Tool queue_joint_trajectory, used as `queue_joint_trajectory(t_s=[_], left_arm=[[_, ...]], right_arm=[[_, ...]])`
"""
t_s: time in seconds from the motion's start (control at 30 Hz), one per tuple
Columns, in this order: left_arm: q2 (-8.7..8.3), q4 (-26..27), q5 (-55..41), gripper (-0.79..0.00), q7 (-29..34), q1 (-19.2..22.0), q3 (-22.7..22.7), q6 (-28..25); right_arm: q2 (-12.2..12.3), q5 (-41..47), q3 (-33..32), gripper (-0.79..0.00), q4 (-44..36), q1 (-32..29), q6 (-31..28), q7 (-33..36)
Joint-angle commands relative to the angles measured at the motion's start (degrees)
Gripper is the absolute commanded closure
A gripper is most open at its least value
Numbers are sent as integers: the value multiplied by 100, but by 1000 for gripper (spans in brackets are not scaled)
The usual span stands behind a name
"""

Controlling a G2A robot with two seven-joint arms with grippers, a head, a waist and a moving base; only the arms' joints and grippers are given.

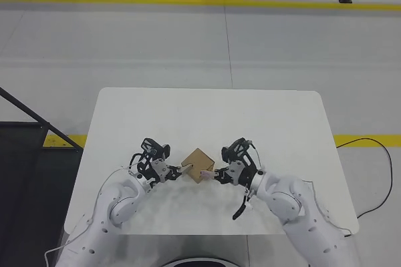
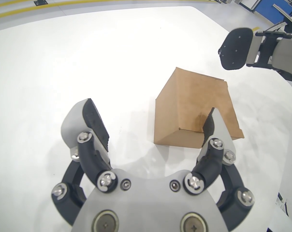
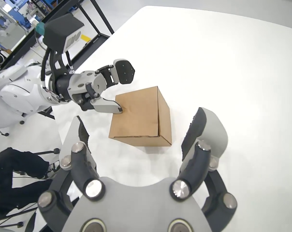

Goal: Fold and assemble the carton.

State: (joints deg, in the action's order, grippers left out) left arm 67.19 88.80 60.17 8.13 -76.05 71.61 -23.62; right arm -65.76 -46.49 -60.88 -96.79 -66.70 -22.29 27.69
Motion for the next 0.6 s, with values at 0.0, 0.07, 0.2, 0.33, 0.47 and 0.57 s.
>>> queue_joint_trajectory(t_s=[0.0, 0.07, 0.2, 0.33, 0.47, 0.57], left_arm=[[0, 2, 6, -785, 1, -1, -1, 14], [1, 8, 8, -785, 3, -3, -2, 21], [1, 15, 8, -785, 6, -6, -4, 26], [8, 8, -3, -785, 23, 12, -29, 45], [12, 3, -11, -785, 16, 17, -40, 66], [13, 7, 0, -785, 15, 11, -44, 80]], right_arm=[[20, -112, -69, -785, -36, -114, 31, -36], [25, -13, -213, -785, -63, -252, 341, -213], [25, -13, -213, -785, -63, -252, 341, -213], [25, -13, -213, -785, -63, -252, 341, -213], [36, -450, -146, -785, -55, -276, 73, -431], [64, -1003, -59, -785, -8, -303, -472, -686]])
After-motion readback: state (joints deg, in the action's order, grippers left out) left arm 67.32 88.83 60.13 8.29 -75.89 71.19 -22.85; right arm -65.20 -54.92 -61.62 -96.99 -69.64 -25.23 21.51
